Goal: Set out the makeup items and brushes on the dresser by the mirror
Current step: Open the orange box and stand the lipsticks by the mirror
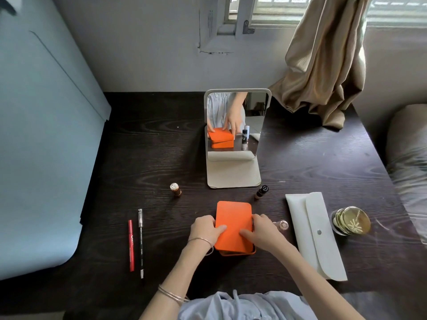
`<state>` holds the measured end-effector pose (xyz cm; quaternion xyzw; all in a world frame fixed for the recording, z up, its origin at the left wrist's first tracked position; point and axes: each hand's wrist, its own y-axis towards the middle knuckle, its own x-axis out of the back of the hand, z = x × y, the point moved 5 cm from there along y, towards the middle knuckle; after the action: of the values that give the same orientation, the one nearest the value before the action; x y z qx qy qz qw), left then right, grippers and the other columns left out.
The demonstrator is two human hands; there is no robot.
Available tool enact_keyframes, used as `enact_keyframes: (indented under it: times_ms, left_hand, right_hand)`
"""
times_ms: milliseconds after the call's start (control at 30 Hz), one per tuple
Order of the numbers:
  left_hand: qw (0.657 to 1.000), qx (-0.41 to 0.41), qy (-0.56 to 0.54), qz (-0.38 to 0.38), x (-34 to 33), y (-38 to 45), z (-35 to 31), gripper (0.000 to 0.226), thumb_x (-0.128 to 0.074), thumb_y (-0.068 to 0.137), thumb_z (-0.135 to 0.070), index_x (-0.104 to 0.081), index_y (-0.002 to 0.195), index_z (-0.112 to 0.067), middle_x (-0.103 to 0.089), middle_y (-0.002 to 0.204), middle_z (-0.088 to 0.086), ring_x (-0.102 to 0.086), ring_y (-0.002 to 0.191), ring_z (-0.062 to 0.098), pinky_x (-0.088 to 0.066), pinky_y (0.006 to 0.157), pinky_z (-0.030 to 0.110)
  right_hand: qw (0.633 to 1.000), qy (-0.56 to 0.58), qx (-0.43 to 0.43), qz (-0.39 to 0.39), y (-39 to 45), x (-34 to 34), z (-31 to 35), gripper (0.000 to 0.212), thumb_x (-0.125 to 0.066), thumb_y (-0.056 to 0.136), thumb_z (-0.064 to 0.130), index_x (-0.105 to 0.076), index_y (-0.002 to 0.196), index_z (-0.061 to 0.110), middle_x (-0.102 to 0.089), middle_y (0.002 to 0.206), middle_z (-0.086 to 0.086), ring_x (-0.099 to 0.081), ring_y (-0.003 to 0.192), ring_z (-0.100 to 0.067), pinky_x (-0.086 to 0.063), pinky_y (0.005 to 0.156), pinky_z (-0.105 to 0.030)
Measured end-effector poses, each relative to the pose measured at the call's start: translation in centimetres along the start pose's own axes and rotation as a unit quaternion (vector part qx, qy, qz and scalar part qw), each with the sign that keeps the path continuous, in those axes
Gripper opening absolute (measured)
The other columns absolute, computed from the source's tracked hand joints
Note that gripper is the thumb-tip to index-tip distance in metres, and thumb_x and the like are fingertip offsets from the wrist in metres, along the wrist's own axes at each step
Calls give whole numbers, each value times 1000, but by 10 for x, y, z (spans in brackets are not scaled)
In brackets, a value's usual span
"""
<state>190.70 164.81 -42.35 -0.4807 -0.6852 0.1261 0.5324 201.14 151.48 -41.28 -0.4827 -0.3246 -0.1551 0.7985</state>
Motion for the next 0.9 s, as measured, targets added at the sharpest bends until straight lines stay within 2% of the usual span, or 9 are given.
enact_keyframes:
  times_ms: [100, 300, 467, 600, 700, 767, 833, 867, 900]
  left_hand:
    - [998, -4, 62, -1, -7, -1, -4, 38, -56, 87, -46, -62, 105, -13, -66, 106, 8, -63, 100, 25, -49, 88, 33]
    - [997, 17, 61, 47, -18, 1, -1, 31, -63, 82, -42, -63, 95, -14, -70, 94, 6, -68, 88, 22, -53, 85, 35]
    - [992, 23, 116, 30, -17, 4, -5, 31, -64, 83, -41, -62, 102, -16, -67, 104, 3, -63, 99, 22, -52, 82, 33]
    - [990, 24, 140, 11, -16, 2, -10, 33, -63, 84, -41, -59, 107, -16, -64, 110, 4, -61, 103, 23, -52, 83, 34]
    - [998, 28, 37, 33, -19, 2, -1, 37, -63, 84, -39, -60, 113, -16, -64, 113, 3, -60, 105, 22, -50, 87, 34]
    - [995, 22, -85, 37, -16, -2, 6, 40, -62, 85, -36, -58, 121, -16, -63, 119, 4, -58, 109, 21, -48, 94, 36]
    - [969, 16, -246, 11, -4, -10, 10, 44, -63, 86, -31, -53, 126, -15, -59, 125, 6, -55, 112, 21, -46, 98, 39]
    - [944, 14, -330, -3, 5, -16, 9, 45, -64, 86, -28, -51, 128, -16, -57, 126, 7, -55, 112, 20, -46, 98, 40]
    - [915, 9, -403, -6, 14, -24, 6, 46, -64, 87, -27, -49, 130, -19, -57, 126, 6, -56, 111, 20, -48, 97, 40]
  right_hand:
    - [1000, 2, -24, -2, 1, 0, -3, 50, -59, 87, 42, -45, 122, 9, -46, 123, -12, -53, 112, -30, -45, 92, -36]
    - [998, -18, -50, 30, 0, -3, -9, 48, -57, 89, 32, -40, 129, 11, -53, 126, -12, -52, 116, -31, -47, 86, -37]
    - [997, -65, -16, 32, 3, -6, -11, 33, -59, 85, 19, -43, 112, 8, -59, 117, -14, -57, 108, -31, -39, 74, -30]
    - [996, -68, -49, 5, 3, -9, -9, 35, -60, 85, 15, -45, 115, 7, -58, 119, -14, -56, 110, -33, -46, 83, -36]
    - [999, -15, -46, 6, 4, -8, -11, 40, -62, 83, 14, -48, 120, 6, -59, 119, -11, -57, 110, -28, -47, 85, -33]
    - [995, 93, -21, 3, 0, -5, -10, 49, -66, 80, 16, -50, 126, 7, -62, 110, -6, -59, 100, -20, -47, 79, -24]
    - [970, 241, 16, -24, -14, 4, -1, 58, -71, 78, 11, -49, 131, 10, -60, 100, -2, -60, 88, -14, -46, 67, -12]
    - [946, 318, 36, -38, -22, 10, 5, 62, -72, 78, 8, -47, 134, 12, -57, 96, -2, -61, 87, -15, -49, 67, -12]
    - [919, 386, 60, -48, -31, 15, 11, 65, -73, 78, 8, -45, 136, 16, -55, 94, -3, -63, 89, -17, -54, 70, -19]
